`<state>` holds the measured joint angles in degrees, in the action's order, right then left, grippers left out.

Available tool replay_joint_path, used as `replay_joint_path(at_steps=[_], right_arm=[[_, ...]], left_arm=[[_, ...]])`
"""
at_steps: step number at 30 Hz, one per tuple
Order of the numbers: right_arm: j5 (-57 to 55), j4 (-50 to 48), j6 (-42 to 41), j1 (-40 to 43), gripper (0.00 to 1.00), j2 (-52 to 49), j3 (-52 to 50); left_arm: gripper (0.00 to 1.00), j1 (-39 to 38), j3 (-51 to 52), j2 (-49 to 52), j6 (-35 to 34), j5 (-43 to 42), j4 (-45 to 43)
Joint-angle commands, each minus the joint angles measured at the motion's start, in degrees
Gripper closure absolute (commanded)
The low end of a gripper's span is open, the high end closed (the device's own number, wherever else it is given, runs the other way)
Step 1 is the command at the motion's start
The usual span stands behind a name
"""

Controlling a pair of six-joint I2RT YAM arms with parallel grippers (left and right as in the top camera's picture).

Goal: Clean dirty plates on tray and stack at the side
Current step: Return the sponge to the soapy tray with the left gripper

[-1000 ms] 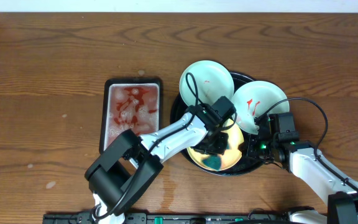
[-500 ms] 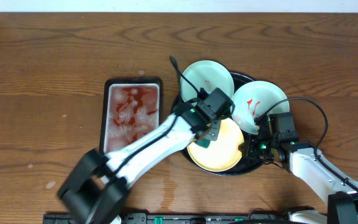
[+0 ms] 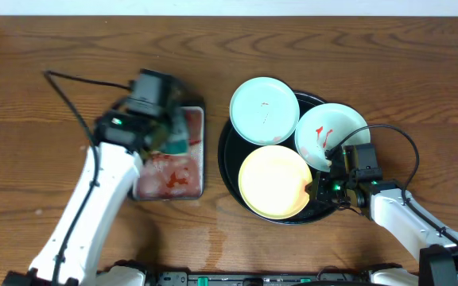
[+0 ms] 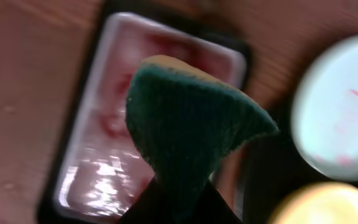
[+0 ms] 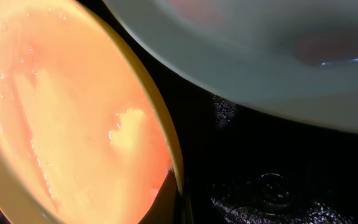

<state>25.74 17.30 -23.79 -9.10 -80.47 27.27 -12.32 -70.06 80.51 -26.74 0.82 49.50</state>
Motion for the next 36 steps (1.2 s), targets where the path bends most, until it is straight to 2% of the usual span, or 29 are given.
replay_joint_path(at_steps=[1,7,11,13,15,16,17,19,21,27,28,36], right_arm=[[-1.46,1.29,2.01,0.0,0.99,-0.85,-1.03],[-1.4,1.36,1.99,0.0,0.99,-0.85,-1.03],[-0.57,1.38,1.99,0.0,0.99,-0.85,-1.03],[-0.61,1.36,2.01,0.0,0.97,-0.85,-1.03],[-0.61,1.2,2.01,0.02,0.87,-0.85,-1.03],[-0.59,0.92,2.01,0.02,0.81,-0.85,-1.03],[-0.59,0.59,2.01,0.0,0.8,-0.85,-1.03],[0.02,0.11,1.99,0.07,0.85,-0.7,-0.76],[1.25,0.74,1.97,0.13,0.99,-0.13,0.26],[-1.09,9.99,2.56,0.04,0.99,4.55,7.41],[-2.03,11.82,3.02,0.04,0.99,5.31,8.72],[-9.42,23.04,5.7,0.0,0.99,8.17,16.98]], left_arm=[[0.84,4.2,2.97,4.42,3.5,0.22,-0.15],[0.85,5.27,4.92,15.13,4.17,-3.98,-2.93],[0.83,5.7,4.92,17.59,5.33,-4.26,-4.2],[0.64,6.05,4.76,17.18,5.31,-4.33,-4.04],[0.5,6.21,4.26,16.04,5.33,-4.94,-3.04],[0.44,6.21,3.87,15.08,5.33,-5.14,-2.23],[0.42,6.21,3.54,14.1,5.33,-5.38,-1.57],[0.36,6.21,3.28,11.5,5.31,-6.14,-0.85],[0.33,6.21,3.28,8.15,5.31,-6.43,-0.04],[0.26,6.21,3.28,-1.9,5.31,-6.38,1.73],[0.17,6.21,3.28,-2.82,5.31,-6.38,1.7],[0.16,6.21,3.28,-4.85,5.31,-6.38,1.7]])
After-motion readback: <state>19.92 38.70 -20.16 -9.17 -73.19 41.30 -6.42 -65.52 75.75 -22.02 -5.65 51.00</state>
